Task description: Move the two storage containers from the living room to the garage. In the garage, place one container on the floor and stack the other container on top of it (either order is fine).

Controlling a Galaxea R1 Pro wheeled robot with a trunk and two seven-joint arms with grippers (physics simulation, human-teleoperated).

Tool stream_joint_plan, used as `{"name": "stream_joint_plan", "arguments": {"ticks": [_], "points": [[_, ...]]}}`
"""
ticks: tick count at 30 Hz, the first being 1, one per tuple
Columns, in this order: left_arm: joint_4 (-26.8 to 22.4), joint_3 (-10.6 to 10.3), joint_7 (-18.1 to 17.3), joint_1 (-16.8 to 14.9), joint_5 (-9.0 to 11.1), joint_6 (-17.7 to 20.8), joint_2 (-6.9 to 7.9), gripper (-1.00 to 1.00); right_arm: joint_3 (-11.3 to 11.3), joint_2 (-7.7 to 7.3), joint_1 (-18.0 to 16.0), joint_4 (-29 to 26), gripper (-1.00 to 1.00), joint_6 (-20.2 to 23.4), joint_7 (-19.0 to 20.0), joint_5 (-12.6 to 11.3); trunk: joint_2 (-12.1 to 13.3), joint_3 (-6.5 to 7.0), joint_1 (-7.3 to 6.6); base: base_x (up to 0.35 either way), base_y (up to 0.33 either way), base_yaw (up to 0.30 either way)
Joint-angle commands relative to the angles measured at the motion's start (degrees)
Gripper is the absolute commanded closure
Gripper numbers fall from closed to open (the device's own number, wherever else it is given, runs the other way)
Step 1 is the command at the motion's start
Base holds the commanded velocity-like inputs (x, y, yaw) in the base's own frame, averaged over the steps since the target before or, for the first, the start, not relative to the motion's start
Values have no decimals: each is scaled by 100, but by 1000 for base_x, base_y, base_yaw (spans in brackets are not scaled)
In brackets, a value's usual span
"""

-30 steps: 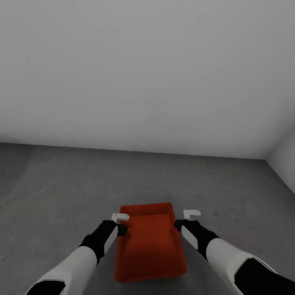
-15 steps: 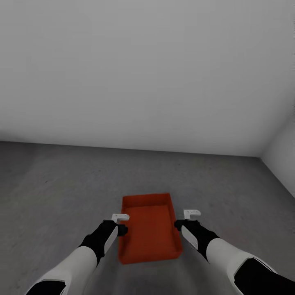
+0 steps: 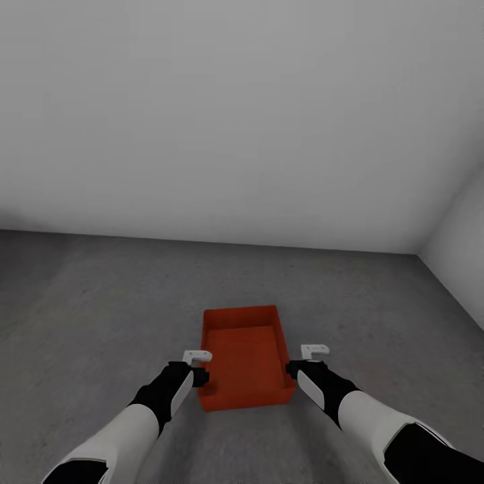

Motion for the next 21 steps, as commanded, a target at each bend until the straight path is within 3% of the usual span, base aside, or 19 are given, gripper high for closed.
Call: {"name": "stream_joint_plan", "arguments": {"ticks": [1, 7, 13, 21], "points": [[-7, 1, 16, -1, -9, 32, 0, -100, 48, -2, -4, -9, -100, 32, -39, -35, -2, -3, -1, -23, 0, 0], [45, -4, 6, -1, 16, 22, 15, -100, 49, 1, 27, 19, -100, 47, -21, -37, -2, 0, -1, -7, 0, 0], [751, -9, 8, -1, 162, -120, 84, -100, 49, 8, 8, 106, -100, 36, -9, -59, -2, 0, -1, 0, 0, 0], [925, -14, 2, -1, 202, -171, 104, -100, 49, 30, 4, 155, -100, 33, 16, -67, -2, 0, -1, 0, 0, 0]]}}
